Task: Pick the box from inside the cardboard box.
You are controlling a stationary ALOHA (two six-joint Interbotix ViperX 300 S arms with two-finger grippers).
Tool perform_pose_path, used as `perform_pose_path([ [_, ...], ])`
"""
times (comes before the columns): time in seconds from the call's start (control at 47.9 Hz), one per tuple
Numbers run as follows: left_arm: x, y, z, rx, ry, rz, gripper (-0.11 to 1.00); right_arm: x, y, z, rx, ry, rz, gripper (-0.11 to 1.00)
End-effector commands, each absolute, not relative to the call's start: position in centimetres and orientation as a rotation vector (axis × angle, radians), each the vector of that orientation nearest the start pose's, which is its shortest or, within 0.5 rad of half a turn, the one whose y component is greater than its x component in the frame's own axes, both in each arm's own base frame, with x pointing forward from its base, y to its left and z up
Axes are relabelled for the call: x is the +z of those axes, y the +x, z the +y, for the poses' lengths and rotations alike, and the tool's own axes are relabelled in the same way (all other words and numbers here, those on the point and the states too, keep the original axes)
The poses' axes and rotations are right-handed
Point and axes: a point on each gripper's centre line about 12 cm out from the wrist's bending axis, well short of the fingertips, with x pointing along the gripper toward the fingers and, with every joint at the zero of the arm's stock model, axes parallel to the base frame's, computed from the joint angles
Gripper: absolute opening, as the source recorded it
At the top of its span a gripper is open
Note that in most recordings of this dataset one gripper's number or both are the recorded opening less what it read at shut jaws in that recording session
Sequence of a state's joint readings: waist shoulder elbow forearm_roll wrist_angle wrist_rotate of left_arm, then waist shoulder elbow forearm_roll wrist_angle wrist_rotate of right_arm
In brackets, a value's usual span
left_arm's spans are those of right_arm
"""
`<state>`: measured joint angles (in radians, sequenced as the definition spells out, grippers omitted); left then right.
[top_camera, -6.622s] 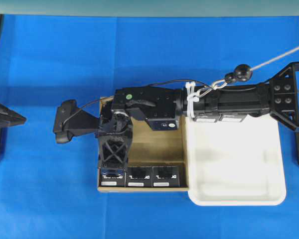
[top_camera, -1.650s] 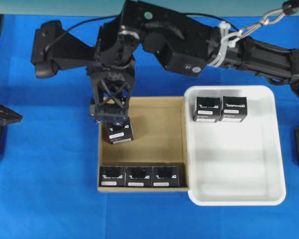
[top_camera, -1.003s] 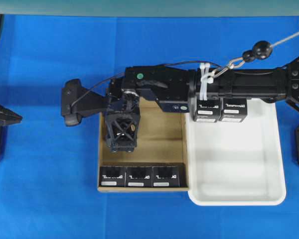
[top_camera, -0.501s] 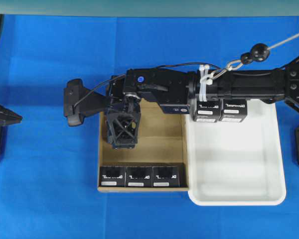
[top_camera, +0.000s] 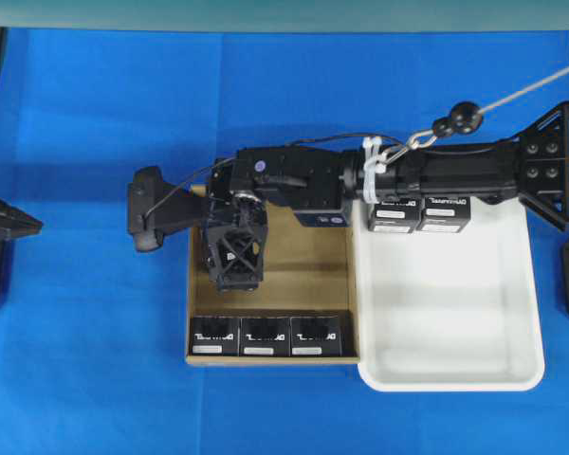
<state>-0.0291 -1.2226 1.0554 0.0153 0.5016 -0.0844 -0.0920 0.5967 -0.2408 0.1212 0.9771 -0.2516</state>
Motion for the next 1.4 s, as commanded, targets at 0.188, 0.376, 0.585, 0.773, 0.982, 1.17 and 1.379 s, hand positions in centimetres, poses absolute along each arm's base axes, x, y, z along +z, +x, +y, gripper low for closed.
perform_pose_path([
  [0.188, 30.7, 14.7, -0.4, -0.011, -0.064, 0.313, -0.06, 11.1, 52.4, -3.2, 0.130, -0.026, 1.318, 0.99],
  [0.376, 30.6, 14.7, -0.4, -0.011, -0.064, 0.315, -0.06, 11.2, 52.5, -3.2, 0.129, -0.025, 1.317, 0.99],
  [0.585, 30.6, 14.7, -0.3, -0.011, -0.063, 0.315, -0.06, 11.2, 52.5, -2.9, 0.118, -0.008, 1.320, 0.71],
  [0.773, 30.5, 14.8, -0.4, -0.011, -0.064, 0.320, -0.06, 11.2, 52.4, -2.9, 0.085, 0.033, 1.319, 0.62],
  [0.982, 30.5, 14.8, -0.4, -0.011, -0.064, 0.320, -0.06, 11.3, 52.5, -3.1, 0.064, 0.057, 1.316, 0.62],
  [1.17, 30.6, 14.8, -0.3, -0.011, -0.063, 0.316, -0.06, 11.8, 52.5, -3.2, 0.060, 0.061, 1.308, 0.62],
  [1.379, 30.6, 14.7, -0.3, -0.011, -0.063, 0.315, -0.06, 16.0, 52.8, -3.6, 0.048, 0.067, 1.238, 0.62],
])
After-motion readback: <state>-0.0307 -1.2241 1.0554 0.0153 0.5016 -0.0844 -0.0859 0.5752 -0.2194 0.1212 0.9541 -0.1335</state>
